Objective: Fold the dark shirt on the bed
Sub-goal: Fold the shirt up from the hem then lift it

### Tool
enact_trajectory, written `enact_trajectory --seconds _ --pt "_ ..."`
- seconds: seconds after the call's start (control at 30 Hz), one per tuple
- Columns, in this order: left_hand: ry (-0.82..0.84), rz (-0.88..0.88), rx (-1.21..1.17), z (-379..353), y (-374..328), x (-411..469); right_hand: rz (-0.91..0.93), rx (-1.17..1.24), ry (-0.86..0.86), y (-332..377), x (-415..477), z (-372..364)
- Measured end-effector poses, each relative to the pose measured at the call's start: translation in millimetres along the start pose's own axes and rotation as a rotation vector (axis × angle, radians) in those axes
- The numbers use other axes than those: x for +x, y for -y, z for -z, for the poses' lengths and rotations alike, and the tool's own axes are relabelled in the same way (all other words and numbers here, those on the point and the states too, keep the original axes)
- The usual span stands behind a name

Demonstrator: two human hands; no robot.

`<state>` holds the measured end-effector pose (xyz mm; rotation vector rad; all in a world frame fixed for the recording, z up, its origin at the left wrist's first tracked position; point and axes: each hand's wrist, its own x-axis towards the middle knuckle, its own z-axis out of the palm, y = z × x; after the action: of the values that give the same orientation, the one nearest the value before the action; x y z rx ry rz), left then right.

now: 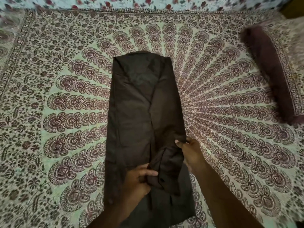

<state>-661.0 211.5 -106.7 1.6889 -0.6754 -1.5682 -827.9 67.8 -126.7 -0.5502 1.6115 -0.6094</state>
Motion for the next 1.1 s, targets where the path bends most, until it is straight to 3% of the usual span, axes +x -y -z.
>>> enact_trajectory --seconds 0.2,0.4,0.5,0.67,0.83,1.0,1.1 --pt "-0.060 0.154 -0.100 1 13 -3 -0.110 -0.283 0.050 -30 1 5" --pt "-0.225 0.066 0.351 1 38 -5 -0.011 -0.382 0.049 -45 -3 11" --pt "-0.203 0.093 0.496 -3 38 -9 0.038 -0.514 0.040 -54 -4 15" --pt "-0.096 0.138 0.519 0 60 -3 0.217 -0.767 -0.033 -56 2 21" --pt "0.021 0.169 0.724 3 40 16 0.251 -0.789 -0.069 -48 11 17" --pt "-0.087 0.011 0.794 2 -24 61 0.298 -0.702 -0.168 -20 36 5" --pt "-0.236 -0.191 0.760 -1 -63 117 0.313 -0.624 -0.200 5 58 -8"
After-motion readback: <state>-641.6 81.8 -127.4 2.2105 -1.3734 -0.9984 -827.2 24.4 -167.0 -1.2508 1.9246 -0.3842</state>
